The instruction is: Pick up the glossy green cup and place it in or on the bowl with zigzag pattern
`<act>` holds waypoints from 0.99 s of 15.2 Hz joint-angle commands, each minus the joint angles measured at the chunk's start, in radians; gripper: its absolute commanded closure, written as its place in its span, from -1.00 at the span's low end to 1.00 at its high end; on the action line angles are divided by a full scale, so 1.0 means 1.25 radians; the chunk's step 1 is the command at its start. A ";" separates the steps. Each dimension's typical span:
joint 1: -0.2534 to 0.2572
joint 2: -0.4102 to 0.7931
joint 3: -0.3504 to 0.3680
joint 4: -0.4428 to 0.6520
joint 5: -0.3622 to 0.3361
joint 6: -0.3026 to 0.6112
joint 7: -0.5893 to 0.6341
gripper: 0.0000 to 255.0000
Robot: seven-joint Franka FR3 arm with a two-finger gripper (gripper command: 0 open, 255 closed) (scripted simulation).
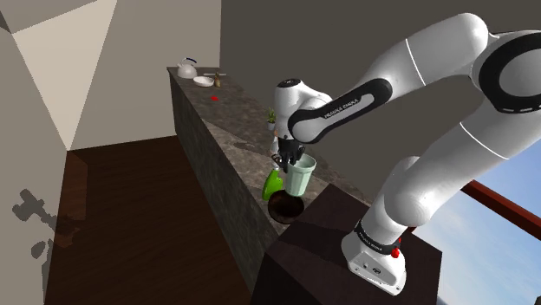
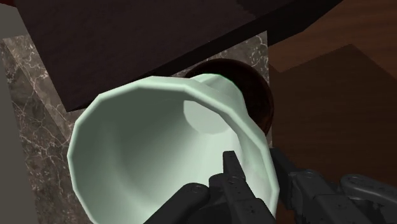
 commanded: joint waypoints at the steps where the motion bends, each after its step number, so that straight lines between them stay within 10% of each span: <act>1: -0.001 0.017 0.002 -0.007 -0.004 0.024 0.008 1.00; 15: -0.017 0.172 0.004 -0.037 -0.063 0.204 0.068 1.00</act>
